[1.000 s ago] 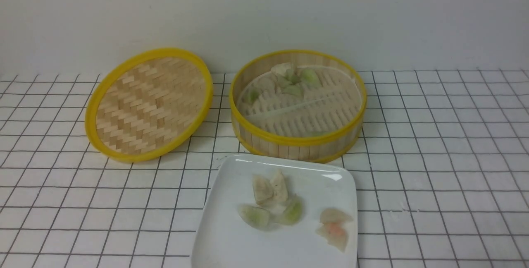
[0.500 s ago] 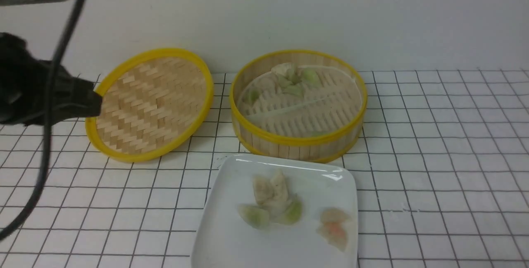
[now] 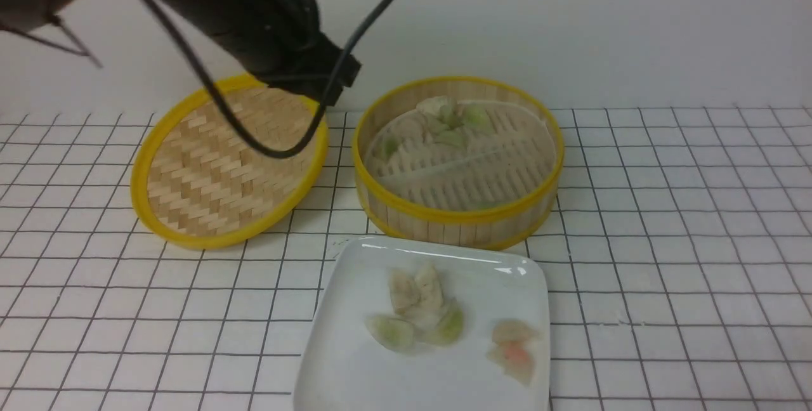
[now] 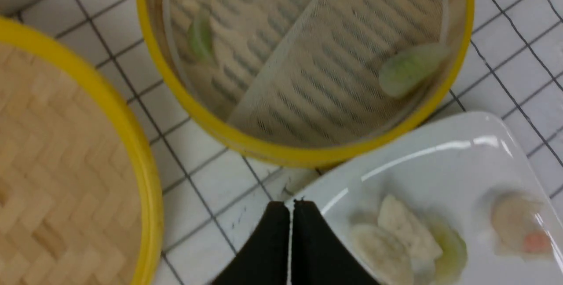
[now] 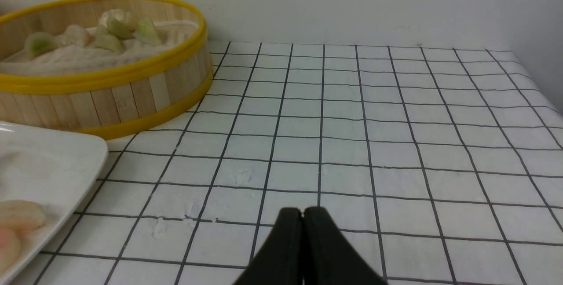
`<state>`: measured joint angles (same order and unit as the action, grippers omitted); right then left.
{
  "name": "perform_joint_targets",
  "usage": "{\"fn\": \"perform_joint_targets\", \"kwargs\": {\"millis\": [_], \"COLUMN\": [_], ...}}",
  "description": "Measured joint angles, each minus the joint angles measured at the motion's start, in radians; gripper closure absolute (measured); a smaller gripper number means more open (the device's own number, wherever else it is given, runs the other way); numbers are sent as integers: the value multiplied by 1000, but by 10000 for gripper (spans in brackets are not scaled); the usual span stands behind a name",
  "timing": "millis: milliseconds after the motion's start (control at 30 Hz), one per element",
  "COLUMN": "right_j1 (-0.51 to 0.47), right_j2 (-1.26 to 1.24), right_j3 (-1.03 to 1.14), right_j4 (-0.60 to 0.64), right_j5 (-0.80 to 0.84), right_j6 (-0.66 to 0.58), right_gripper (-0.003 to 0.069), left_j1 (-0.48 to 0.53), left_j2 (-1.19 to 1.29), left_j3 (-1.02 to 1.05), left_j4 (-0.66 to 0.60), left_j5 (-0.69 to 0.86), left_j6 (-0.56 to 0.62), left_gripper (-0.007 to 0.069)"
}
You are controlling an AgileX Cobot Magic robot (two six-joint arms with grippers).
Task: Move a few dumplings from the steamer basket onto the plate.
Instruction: Use the left arm to grab a dumpling from the steamer
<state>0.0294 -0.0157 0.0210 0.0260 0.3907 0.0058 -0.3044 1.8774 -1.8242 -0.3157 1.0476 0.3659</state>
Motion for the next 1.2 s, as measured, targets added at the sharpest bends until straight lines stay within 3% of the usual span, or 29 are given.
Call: {"fn": "perform_joint_targets", "kwargs": {"millis": [133,333,633,1200], "right_j1": [0,0,0,0], "right_j2": [0,0,0,0], "right_j3": [0,0,0,0], "right_j4": [0,0,0,0], "right_j5": [0,0,0,0], "right_j6": [0,0,0,0], "right_gripper": [673,673,673,673], "left_j1": [-44,-88,-90,-93], "left_j2": [167,414,552,646], "left_j3": [-183,-391,-451,-454], "left_j4": [48,192,261,309], "left_j5": [1,-19,-159,-243], "left_j6": [5,-30,-54,-71], "left_gripper": [612,498,350,337]}}
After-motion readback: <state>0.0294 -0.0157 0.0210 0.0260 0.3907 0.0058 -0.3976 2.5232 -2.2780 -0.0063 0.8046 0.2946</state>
